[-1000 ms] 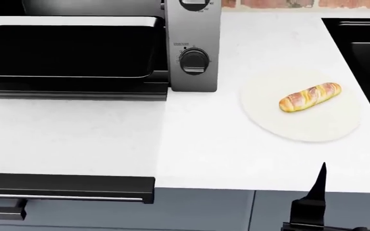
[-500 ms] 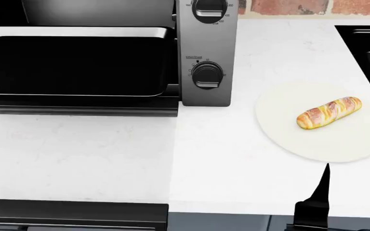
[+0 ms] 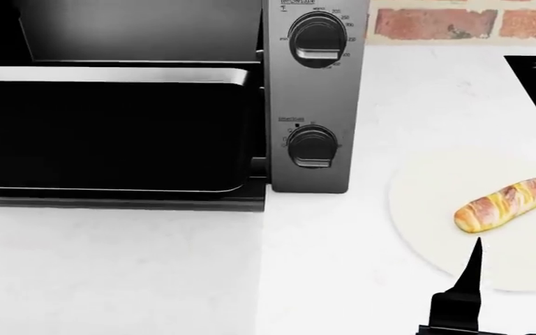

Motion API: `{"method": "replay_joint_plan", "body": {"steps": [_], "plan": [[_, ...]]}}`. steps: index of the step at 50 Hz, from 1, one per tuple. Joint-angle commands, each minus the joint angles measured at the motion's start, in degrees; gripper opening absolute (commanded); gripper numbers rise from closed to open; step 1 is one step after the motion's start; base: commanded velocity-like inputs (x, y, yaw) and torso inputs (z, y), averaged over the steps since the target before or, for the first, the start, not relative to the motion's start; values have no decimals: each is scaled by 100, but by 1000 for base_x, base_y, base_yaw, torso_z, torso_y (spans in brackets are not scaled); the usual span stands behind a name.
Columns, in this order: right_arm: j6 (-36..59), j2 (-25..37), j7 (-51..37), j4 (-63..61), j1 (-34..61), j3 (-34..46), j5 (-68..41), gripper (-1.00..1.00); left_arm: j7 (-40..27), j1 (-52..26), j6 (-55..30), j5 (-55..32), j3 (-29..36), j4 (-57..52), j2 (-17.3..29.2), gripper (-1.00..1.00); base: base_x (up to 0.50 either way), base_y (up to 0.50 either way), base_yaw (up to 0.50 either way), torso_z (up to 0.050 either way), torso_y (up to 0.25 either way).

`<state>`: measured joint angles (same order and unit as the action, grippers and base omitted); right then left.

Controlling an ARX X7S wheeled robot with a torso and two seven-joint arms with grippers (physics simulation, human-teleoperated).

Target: Place the baguette on the tray of the toaster oven.

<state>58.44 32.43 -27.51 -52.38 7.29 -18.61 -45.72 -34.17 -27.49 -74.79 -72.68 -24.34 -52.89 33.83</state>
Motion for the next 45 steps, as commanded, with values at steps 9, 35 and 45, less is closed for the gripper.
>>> {"method": "replay_joint_plan", "body": {"steps": [9,35,45], "plan": [[-142,-35,-18,101,7,-6,-21,100,-860,-480,-52,-995,-90,161,127,100,265,2,0,0,0],[137,-90,-656,337,97,-91,135,100,-1137,-305,52,-1386,-163,16,424,100,216,164,0,0,1],[1566,-481,-1652,851,989,-161,-355,100,-1160,-333,94,-1330,0,36,353,100,0,0,0,0,0]]}}
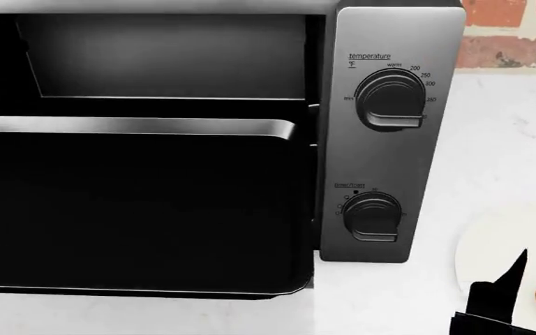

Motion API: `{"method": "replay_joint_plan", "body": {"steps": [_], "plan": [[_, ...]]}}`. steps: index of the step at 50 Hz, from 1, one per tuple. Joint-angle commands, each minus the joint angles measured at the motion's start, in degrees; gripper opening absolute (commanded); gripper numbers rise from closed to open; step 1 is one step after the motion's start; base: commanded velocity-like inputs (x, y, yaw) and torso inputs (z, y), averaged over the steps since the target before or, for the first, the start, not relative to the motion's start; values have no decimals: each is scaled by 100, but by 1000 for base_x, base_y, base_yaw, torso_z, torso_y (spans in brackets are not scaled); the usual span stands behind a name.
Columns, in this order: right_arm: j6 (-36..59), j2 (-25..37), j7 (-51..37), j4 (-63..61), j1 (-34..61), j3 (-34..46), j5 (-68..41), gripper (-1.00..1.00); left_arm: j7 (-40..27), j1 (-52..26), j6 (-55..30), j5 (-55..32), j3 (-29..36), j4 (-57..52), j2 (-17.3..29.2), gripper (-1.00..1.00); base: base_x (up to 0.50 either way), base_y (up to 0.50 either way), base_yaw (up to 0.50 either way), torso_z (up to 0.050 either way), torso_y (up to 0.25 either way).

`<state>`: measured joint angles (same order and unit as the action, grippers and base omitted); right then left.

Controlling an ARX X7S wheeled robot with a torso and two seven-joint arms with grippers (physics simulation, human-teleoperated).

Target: Place the baguette on the tray of the toaster oven.

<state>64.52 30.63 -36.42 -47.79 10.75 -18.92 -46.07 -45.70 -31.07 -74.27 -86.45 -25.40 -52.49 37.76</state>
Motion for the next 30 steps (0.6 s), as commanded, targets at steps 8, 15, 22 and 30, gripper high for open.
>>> {"method": "replay_joint_plan", "body": {"steps": [8,15,22,30], "plan": [[1416,-624,-852,916,1140,-403,-841,100,11,90,100,-8,57,-10,20,100,0,0,0,0,0],[583,-726,-1129,1390,1187,-171,57,100,2,99,151,-42,97,10,5,100,0,0,0,0,0],[790,-861,-1230,2267,1831,84,105,100,28,183,212,-116,-12,16,90,100,0,0,0,0,0],[540,-1118,-1214,3039,2276,-152,102,100,46,210,265,-124,-23,31,110,100,0,0,0,0,0]]}}
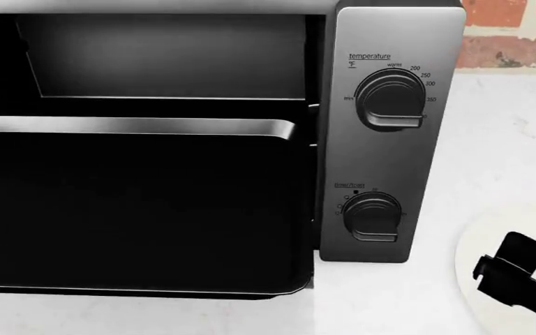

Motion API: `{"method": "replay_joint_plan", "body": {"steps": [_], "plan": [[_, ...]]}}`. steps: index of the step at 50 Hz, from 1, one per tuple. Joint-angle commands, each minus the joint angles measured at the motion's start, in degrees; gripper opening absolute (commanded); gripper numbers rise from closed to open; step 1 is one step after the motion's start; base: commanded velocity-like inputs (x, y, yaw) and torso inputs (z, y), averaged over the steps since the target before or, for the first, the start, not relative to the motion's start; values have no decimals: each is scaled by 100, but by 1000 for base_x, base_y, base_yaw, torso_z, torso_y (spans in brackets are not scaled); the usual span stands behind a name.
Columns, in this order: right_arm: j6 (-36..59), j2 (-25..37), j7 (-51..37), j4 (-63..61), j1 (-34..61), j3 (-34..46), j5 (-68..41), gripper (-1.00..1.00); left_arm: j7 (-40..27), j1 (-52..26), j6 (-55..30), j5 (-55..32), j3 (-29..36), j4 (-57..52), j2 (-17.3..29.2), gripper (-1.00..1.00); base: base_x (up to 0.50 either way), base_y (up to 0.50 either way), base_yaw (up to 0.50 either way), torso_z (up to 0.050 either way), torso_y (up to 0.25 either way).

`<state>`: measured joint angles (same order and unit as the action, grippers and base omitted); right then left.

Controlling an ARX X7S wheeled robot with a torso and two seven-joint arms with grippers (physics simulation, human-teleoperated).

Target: Place the baguette on the tray of the toaster oven.

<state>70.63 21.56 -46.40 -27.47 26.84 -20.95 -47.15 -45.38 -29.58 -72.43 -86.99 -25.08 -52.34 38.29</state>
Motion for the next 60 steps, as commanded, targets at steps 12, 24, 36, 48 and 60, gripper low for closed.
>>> {"method": "replay_joint_plan", "body": {"steps": [12,24,36,48,60], "plan": [[15,-242,-428,1621,1064,125,361,100,145,200,140,75,-76,-23,32,100,0,0,0,0,0],[-204,-206,-364,1894,976,80,455,100,210,269,199,128,-84,-32,56,100,0,0,0,0,0],[-358,-249,-216,2201,822,45,454,100,242,265,216,313,69,-36,-8,100,0,0,0,0,0],[-302,-250,-222,2130,745,87,404,100,296,341,275,356,54,-46,30,100,0,0,0,0,0],[-164,-234,-411,1908,800,13,335,-100,332,372,313,487,132,-64,26,100,0,0,0,0,0]]}}
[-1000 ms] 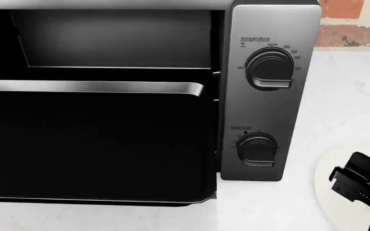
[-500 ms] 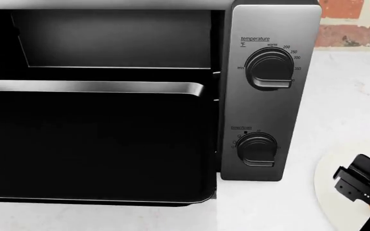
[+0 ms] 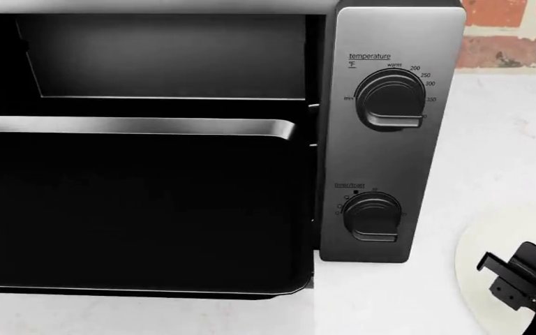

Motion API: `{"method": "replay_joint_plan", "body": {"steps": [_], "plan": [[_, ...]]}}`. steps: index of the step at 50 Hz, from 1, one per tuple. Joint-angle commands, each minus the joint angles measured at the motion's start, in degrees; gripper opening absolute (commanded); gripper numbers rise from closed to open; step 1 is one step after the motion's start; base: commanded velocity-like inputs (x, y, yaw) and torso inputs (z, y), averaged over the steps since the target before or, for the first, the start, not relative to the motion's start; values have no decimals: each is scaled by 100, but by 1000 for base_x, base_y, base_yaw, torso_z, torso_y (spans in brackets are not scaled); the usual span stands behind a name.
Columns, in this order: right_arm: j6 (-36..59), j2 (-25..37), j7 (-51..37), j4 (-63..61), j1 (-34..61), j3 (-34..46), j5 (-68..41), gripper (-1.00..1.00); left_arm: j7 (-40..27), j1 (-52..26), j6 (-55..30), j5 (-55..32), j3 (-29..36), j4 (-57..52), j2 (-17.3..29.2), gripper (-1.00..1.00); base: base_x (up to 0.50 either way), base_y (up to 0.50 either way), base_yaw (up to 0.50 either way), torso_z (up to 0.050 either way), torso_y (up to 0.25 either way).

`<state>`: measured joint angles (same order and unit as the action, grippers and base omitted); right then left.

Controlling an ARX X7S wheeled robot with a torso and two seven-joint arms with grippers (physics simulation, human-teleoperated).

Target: Place the baguette on the tray of the toaster oven.

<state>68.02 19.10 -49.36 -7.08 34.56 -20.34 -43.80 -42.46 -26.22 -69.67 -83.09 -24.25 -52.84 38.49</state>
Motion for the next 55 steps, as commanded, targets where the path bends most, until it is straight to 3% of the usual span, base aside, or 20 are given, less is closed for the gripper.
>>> {"method": "replay_joint_plan", "body": {"steps": [1,18,29,33,37,39,40,43,55], "plan": [[105,11,-124,-142,28,-56,-8,-100,42,36,40,104,57,-13,6,100,0,0,0,0,0],[472,160,-484,-838,126,-8,-108,-100,82,89,137,126,55,18,39,100,0,0,0,0,1],[1616,240,-789,-1570,462,-422,-905,-100,165,215,231,172,-35,1,54,100,0,0,0,0,0],[2029,1,-846,-1611,702,-1125,-1659,-100,225,225,261,316,5,19,17,100,0,0,0,0,0],[2168,401,-2163,-1224,920,-1060,-3767,-100,335,337,303,427,-9,0,-6,100,0,0,0,0,3],[1994,471,-3337,-936,1008,-1127,-5296,-100,342,360,318,410,-39,5,11,100,0,0,0,0,0],[2155,850,-3430,-1058,1068,-592,-5610,-100,351,373,331,415,-63,17,20,100,0,0,0,0,0],[1688,996,-3974,-1084,968,-374,-6429,-100,371,386,343,476,-16,9,-6,100,0,0,0,0,0],[680,2997,-3996,-1803,1624,1733,-8227,-100,337,339,377,560,130,27,-52,100,0,0,0,0,0]]}}
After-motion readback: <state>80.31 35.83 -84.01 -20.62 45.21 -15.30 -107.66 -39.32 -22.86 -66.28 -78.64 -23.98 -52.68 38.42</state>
